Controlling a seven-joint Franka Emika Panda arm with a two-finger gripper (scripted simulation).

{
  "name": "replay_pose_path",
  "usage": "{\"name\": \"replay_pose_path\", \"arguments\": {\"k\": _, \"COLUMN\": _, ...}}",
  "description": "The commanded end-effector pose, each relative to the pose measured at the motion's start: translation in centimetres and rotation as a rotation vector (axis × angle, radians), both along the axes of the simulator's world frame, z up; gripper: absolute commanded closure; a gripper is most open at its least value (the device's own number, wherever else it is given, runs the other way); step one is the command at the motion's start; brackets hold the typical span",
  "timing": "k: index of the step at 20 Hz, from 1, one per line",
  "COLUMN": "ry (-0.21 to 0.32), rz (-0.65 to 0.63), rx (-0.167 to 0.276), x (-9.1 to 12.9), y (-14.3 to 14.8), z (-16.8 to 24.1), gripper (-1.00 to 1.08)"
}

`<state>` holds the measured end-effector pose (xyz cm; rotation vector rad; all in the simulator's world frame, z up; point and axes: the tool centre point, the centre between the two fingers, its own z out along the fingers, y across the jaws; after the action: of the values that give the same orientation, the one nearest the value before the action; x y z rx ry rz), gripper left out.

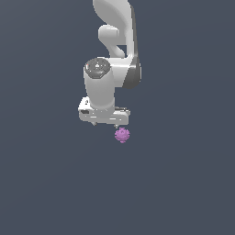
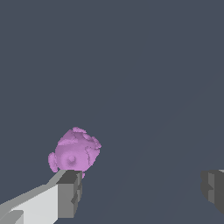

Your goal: Pick up the object and move it to a goal position.

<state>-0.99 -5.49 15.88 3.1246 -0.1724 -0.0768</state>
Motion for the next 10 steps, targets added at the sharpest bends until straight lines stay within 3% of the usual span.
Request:
{"name": "replay_pose_path", "arguments": {"k": 1, "ry": 0.001, "rz": -0.001, "rx": 0.0, "x": -0.04, "y": -0.04, "z": -0.01, "gripper": -0.92}}
{"name": "replay_pose_path", "arguments": {"k": 10, "ry": -0.004, "rz": -0.054, "rx": -0.001, "x": -0.09, "y": 0.81, "z": -0.66, "gripper": -0.92}}
